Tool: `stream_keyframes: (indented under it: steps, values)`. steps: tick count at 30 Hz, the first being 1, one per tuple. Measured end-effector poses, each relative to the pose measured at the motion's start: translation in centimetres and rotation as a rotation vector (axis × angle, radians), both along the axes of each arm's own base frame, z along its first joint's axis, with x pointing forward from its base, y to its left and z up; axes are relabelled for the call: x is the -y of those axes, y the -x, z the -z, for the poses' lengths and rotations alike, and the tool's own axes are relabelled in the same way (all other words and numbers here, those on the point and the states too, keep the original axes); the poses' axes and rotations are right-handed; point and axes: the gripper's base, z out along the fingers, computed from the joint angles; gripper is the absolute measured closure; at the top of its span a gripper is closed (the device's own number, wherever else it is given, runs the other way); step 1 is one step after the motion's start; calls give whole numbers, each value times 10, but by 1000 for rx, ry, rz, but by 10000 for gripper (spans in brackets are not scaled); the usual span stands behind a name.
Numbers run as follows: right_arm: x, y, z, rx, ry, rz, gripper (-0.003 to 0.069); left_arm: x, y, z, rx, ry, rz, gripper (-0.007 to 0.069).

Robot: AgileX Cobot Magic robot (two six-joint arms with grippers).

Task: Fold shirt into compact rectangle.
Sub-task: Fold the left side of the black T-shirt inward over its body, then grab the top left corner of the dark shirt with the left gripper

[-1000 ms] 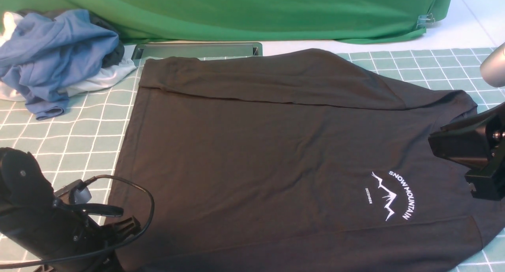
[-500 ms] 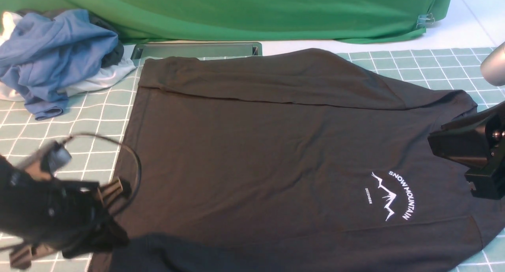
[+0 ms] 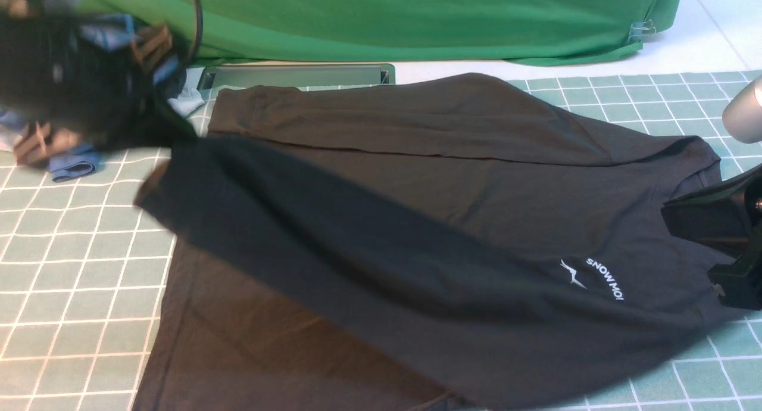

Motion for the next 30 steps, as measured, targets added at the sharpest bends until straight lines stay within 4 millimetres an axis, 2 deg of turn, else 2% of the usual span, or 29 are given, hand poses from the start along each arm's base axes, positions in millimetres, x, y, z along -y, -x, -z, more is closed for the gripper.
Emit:
stream_keyframes:
  steps: [3, 6, 15, 16, 18, 22, 24, 26, 27, 28, 30]
  values:
    - [0, 0, 0, 0, 2, 0, 629, 0, -22, 2, -13, -20, 1, 595]
    - [0, 0, 0, 2, 6, 0, 627, 1, -42, 16, -26, -22, -10, 595]
    - [3, -1, 0, 17, 39, 3, 622, -6, -116, 109, -17, -125, -77, 595]
    - [3, -1, 0, 17, 39, 3, 622, -6, -117, 112, -17, -125, -78, 595]
    - [3, -1, 0, 18, 40, 3, 620, -6, -129, 138, -35, -130, -90, 592]
    - [3, -1, 0, 18, 40, 3, 619, -6, -137, 165, -81, -138, -91, 558]
    - [3, -1, 0, 17, 38, 4, 615, -8, -140, 170, -102, -143, -87, 500]
    - [3, -1, 0, 16, 38, 6, 611, -12, -145, 165, -98, -140, -95, 428]
    - [3, -1, 0, 15, 36, 8, 611, -13, -146, 163, -96, -139, -96, 428]
    - [3, -1, 0, 9, 28, 18, 609, -18, -151, 154, -70, -130, -112, 366]
    - [3, -1, 0, 3, 17, 31, 609, -25, -159, 141, -26, -110, -138, 299]
